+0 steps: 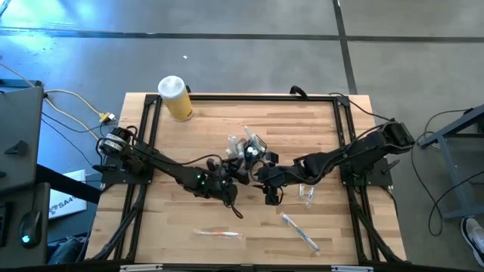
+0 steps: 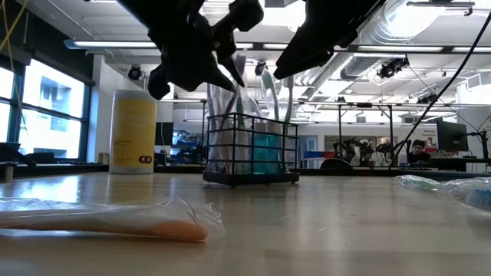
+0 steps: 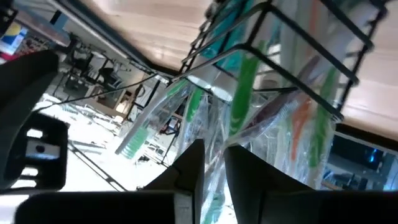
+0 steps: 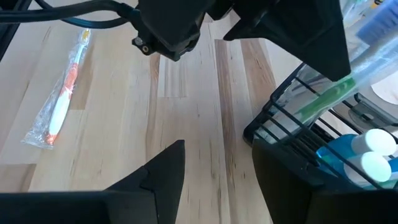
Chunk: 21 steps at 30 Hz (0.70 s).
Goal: Pick & Place toothbrushing station
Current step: Put the purple toothbrush into the wire organizer
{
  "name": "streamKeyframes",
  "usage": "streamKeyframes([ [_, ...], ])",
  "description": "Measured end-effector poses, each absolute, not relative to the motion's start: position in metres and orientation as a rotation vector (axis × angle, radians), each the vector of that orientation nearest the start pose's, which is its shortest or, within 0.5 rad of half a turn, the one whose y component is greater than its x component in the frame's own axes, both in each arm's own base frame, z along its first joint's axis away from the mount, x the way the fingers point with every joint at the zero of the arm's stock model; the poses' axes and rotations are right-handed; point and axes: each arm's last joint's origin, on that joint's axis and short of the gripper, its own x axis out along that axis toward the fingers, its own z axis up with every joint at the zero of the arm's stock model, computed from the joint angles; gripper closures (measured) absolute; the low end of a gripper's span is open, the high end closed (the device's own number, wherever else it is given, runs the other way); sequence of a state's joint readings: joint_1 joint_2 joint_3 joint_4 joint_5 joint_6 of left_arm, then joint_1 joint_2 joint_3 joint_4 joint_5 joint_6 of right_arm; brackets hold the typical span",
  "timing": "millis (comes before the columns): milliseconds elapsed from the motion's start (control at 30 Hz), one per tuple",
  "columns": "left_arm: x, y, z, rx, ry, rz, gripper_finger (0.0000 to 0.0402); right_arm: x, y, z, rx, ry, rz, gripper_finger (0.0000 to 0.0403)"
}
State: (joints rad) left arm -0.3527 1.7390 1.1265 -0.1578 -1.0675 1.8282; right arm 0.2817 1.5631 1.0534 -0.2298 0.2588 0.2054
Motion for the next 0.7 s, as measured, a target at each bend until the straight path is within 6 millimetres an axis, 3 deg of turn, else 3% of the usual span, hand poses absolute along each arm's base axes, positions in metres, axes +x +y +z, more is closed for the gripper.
streamKeyframes([
  [233, 0.3411, -0.0987, 0.2116, 2.216, 1.161, -0.129, 0.0343, 0.3208, 0.0851, 0.2358, 0.0, 0.71, -0.051, 0.0223],
  [700, 0.3363, -0.095, 0.2124, 2.26, 1.32, -0.007, 0.0343, 0.3209, 0.085, 0.2357, 0.0, 0.71, -0.051, 0.0223],
])
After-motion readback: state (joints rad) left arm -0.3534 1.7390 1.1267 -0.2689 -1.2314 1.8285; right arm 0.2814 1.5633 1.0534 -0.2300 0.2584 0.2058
